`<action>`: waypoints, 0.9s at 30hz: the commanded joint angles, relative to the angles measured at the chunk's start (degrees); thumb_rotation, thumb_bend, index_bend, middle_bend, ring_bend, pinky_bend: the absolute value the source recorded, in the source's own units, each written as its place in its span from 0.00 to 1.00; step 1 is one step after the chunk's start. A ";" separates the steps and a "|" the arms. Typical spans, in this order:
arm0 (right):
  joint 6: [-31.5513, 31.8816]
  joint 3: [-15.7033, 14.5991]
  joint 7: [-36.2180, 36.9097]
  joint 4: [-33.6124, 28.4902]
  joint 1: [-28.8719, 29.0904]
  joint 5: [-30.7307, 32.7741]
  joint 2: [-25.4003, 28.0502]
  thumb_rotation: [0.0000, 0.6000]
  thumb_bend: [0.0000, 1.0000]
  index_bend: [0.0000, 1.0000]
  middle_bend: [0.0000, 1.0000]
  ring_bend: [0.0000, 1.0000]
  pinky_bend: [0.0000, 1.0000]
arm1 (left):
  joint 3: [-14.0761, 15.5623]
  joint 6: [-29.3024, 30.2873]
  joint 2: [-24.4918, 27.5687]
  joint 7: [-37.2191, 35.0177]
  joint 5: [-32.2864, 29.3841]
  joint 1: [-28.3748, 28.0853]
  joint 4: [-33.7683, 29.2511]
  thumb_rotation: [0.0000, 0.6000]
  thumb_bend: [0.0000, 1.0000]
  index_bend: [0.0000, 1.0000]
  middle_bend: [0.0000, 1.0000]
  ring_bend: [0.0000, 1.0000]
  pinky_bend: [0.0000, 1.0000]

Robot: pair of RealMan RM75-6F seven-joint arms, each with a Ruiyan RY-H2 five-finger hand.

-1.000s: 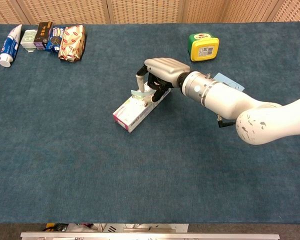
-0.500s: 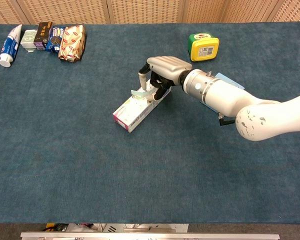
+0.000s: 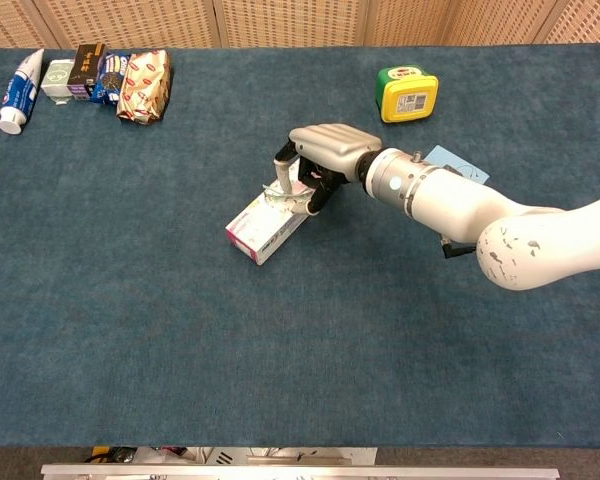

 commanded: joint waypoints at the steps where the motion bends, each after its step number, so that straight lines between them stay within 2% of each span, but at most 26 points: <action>1: 0.07 -0.24 -0.60 -0.32 -0.03 0.36 0.06 1.00 0.20 0.56 0.95 1.00 1.00 | 0.02 -0.02 0.02 -0.06 0.01 0.02 0.00 1.00 0.19 0.14 0.25 0.26 0.26; 27: 3.14 -0.50 -1.86 -2.91 -0.97 -0.61 1.68 1.00 0.20 0.55 0.94 1.00 1.00 | 0.13 0.58 0.58 -0.67 0.59 0.49 -0.34 1.00 0.19 0.13 0.25 0.26 0.26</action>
